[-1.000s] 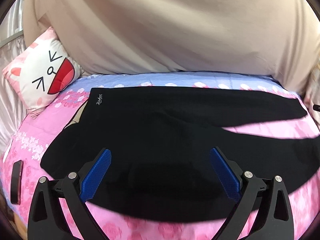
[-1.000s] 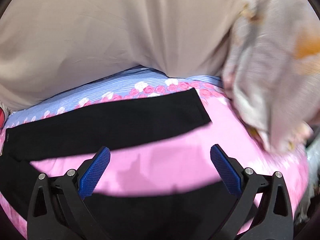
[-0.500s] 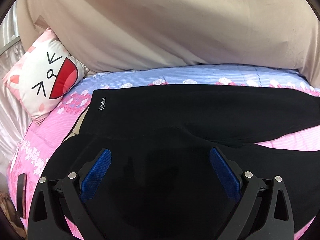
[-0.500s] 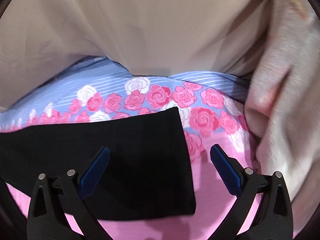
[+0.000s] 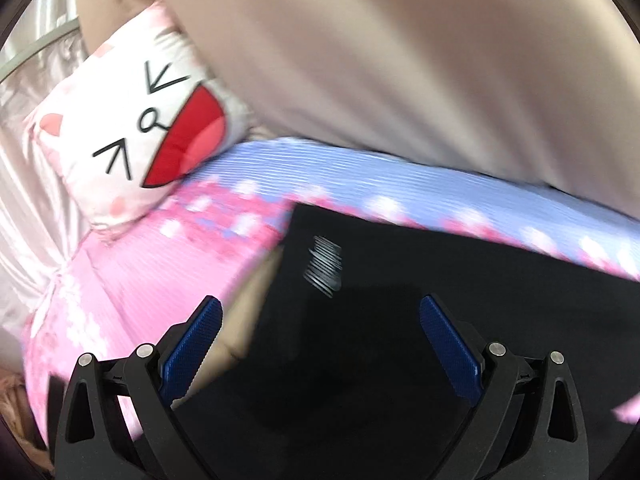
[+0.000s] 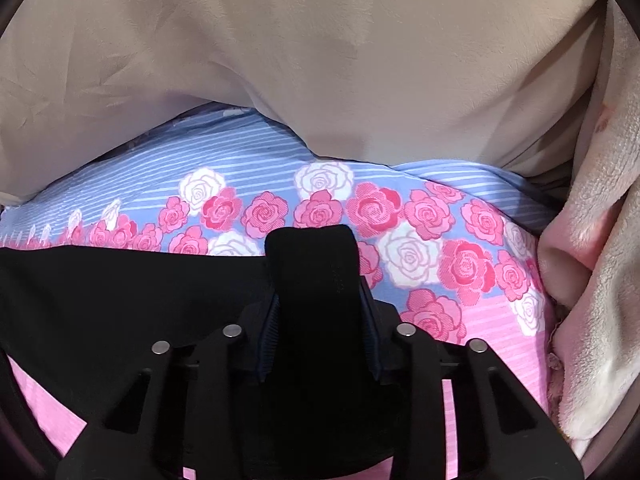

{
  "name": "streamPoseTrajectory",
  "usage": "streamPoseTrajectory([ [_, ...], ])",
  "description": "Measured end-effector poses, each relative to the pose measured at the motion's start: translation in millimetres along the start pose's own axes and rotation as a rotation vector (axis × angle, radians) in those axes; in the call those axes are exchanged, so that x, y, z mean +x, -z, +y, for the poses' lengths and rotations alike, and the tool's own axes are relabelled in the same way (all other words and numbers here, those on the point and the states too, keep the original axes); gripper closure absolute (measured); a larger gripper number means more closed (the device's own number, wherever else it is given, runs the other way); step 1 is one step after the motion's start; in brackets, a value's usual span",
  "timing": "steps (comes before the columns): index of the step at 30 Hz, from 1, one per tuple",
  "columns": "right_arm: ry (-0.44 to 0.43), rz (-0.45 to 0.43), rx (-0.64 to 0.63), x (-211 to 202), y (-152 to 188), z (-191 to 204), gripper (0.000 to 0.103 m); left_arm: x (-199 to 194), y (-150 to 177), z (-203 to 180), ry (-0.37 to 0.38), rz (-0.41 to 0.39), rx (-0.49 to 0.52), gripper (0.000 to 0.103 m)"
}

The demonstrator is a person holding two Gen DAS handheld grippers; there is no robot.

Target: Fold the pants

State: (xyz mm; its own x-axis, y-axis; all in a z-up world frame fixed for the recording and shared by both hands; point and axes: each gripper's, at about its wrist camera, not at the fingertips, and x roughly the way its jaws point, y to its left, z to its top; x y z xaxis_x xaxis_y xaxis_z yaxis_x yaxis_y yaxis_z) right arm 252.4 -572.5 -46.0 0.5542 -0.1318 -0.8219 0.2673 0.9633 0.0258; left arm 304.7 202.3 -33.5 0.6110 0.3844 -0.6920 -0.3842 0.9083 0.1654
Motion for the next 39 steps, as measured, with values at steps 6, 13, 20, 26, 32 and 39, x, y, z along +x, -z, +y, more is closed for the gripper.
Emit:
streamPoseTrajectory([
  [6, 0.013, 0.000, 0.012, 6, -1, 11, 0.071, 81, -42, 26, 0.003, 0.112, 0.000, 0.006],
  [13, 0.031, 0.008, 0.040, 10, -4, 18, 0.071, 128, -50, 13, 0.171, 0.224, 0.047, 0.047],
  [20, 0.046, 0.016, 0.039, 15, -9, 31, 0.071, 121, -54, 3, 0.202, 0.230, 0.097, 0.082],
  [26, 0.037, 0.013, 0.062, 22, -13, 37, 0.071, 121, -54, 8, 0.230, 0.227, 0.083, 0.081],
  [32, 0.017, 0.011, 0.076, 25, -16, 37, 0.068, 125, -65, 30, 0.208, 0.217, 0.016, 0.033],
  [39, 0.001, 0.009, 0.077, 36, -20, 44, 0.043, 135, -64, 25, 0.194, 0.256, 0.058, 0.032],
])
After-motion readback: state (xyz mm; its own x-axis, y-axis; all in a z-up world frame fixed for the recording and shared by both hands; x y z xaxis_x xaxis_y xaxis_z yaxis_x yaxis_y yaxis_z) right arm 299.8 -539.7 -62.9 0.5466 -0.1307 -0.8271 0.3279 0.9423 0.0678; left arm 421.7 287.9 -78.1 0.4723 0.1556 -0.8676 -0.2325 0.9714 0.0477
